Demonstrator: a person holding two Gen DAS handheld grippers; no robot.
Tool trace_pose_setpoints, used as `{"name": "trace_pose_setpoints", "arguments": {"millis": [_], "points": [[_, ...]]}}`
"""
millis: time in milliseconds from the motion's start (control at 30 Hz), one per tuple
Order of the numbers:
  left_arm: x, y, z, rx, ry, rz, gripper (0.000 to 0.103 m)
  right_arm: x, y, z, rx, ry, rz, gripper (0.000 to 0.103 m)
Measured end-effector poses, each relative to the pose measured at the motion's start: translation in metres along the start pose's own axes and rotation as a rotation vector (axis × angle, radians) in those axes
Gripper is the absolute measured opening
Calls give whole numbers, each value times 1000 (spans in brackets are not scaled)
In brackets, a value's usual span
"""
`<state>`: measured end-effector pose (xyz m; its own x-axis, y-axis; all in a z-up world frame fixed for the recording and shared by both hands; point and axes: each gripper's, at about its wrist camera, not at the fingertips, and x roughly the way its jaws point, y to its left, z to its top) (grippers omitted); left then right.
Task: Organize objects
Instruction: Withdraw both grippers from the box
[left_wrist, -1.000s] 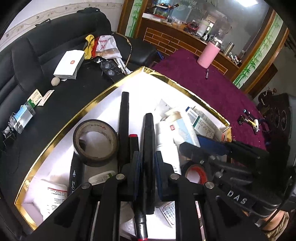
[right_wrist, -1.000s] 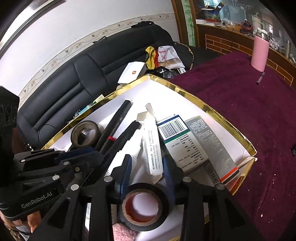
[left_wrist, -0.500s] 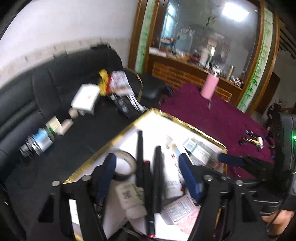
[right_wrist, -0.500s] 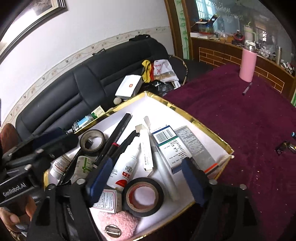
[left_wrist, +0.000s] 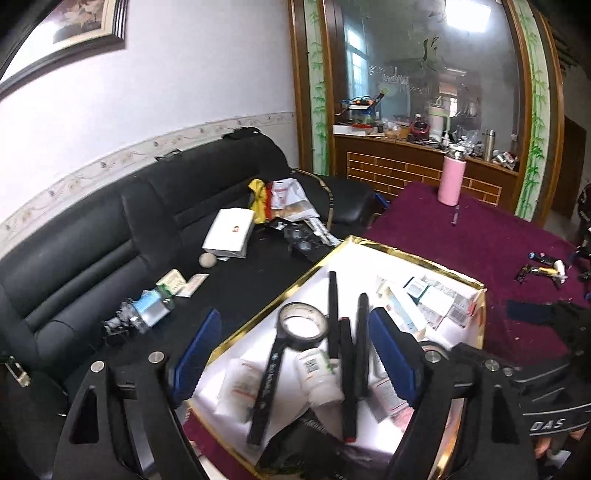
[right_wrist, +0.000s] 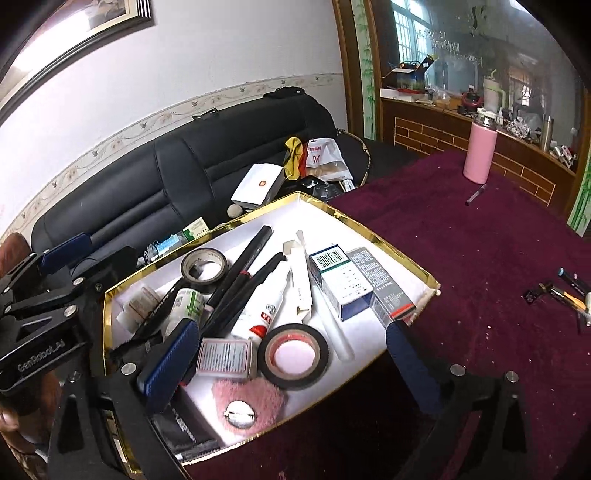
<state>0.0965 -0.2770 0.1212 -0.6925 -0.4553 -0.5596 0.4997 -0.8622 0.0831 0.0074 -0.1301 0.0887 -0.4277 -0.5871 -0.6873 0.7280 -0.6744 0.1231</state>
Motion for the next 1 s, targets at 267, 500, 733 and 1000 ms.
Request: {"name": "trace_pose_setpoints", "arguments": {"millis": [267,500,733,1000], "points": [[-10,1,-7,-1,19,2,82,-18,0,-14,10,-13,3,103],[-13,-8,-8,16,19,-10,82,-28,-2,-19,18,-28,-1,103],[-17,-15,-7,24,23,-30,82,-31,-10,-21,40,-31,-2,103],[-17,-22,-6,40,18,-34,82,-33,-18,-25,58,-31,-8,103]]}}
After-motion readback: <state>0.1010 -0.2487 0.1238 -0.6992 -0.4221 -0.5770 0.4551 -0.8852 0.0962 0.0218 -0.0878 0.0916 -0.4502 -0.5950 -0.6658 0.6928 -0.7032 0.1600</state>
